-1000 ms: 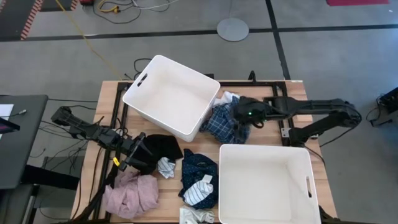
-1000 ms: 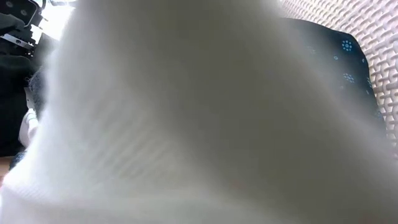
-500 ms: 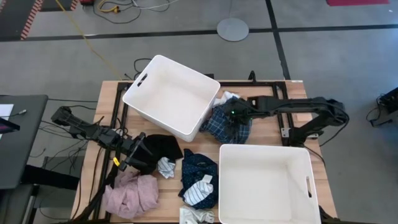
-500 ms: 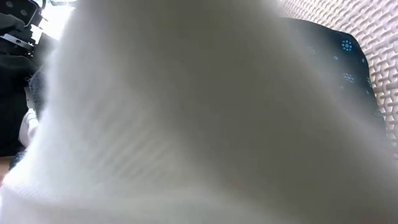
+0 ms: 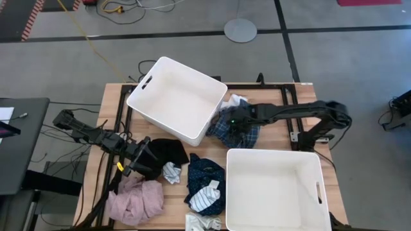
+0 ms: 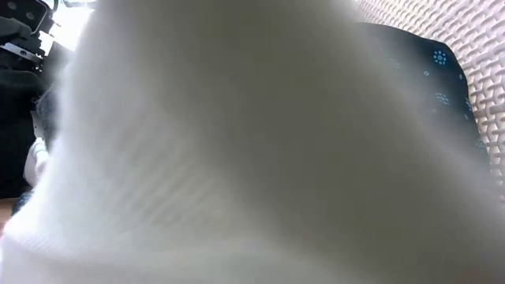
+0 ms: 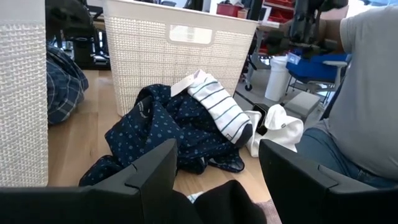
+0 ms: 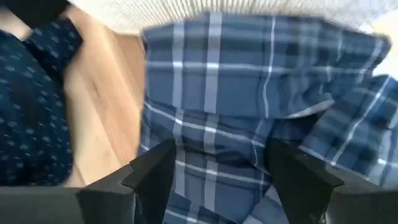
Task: Sort clothes
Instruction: Put the top blue checkered polo shirt into the top white laundry bin
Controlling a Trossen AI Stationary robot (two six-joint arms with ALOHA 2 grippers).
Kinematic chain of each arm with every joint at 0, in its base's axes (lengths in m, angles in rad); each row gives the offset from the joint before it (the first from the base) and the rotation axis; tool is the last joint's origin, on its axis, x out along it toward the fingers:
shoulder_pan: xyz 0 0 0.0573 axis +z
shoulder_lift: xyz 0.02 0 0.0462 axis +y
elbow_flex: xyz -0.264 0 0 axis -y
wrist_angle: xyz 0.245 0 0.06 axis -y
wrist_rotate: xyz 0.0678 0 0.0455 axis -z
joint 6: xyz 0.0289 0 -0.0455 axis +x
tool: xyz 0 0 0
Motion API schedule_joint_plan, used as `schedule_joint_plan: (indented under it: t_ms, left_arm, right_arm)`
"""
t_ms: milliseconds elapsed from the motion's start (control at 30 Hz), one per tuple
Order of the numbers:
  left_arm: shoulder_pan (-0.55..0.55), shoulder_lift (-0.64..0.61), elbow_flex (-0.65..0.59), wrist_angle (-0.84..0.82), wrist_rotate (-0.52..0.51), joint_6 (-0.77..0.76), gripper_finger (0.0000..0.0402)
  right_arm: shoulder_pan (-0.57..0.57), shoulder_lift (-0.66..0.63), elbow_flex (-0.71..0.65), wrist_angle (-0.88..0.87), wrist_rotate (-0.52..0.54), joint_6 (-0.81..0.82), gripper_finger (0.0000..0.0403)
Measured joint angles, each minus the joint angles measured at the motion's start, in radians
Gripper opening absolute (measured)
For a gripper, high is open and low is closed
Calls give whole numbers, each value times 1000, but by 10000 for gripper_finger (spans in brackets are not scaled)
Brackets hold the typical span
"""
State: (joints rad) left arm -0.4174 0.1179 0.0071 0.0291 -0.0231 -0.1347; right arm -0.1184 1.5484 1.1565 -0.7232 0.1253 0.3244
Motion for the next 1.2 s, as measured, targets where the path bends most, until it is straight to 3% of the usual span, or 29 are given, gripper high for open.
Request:
schedule_joint_plan:
  t_ms: [867, 1000, 1200]
  left_arm:
    - [0, 0, 0, -1, 0, 0, 222]
    - [0, 0, 0, -1, 0, 0, 222]
    - [0, 0, 0, -1, 0, 0, 222]
  right_arm:
    - [-20, 346, 4, 117, 12, -98, 264]
    - [-19, 346, 3, 123, 12, -112, 213]
    - [-6, 318, 1, 109, 9, -130, 34]
